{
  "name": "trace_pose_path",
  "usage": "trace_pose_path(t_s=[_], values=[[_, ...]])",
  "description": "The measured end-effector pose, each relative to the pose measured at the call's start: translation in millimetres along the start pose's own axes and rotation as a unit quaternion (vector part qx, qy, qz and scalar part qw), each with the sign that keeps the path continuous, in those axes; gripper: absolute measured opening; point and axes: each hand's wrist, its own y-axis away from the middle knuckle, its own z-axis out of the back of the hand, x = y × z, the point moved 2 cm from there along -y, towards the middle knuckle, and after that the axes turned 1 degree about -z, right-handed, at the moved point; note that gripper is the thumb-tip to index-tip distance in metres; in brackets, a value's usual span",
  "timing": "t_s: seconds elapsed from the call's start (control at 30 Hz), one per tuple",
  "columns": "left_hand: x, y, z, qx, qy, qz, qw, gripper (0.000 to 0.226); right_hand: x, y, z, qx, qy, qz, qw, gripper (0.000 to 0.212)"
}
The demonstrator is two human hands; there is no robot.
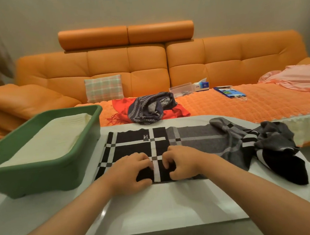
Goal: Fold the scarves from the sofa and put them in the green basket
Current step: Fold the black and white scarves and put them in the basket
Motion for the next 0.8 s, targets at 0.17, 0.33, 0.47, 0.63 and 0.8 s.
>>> trace_pose_path(t_s=[0.17, 0.33, 0.47, 0.63, 0.8], values=[[2.3, 32.8, 6.8, -0.013, -0.024, -0.023, 0.999, 0.022, 0.7, 8.9, 4.3, 0.035, -0.038, -0.005, 0.999, 0.023], [13.0, 47.7, 10.7, -0.021, -0.032, 0.032, 0.999, 0.026, 3.2, 10.3, 5.7, 0.022, -0.027, -0.011, 0.999, 0.023], [26.5, 59.4, 16.3, 0.014, -0.033, 0.061, 0.997, 0.029, 6.3, 9.0, 1.9, 0.009, -0.014, -0.012, 1.0, 0.016], [39.4, 67.2, 13.6, 0.029, -0.083, 0.034, 0.996, 0.022, 5.6, 11.9, 2.1, 0.009, 0.007, 0.001, 1.0, 0.022], [43.9, 76.8, 11.3, -0.032, -0.011, 0.065, 0.997, 0.016, 3.2, 10.9, 0.8, -0.02, 0.007, 0.007, 1.0, 0.014]])
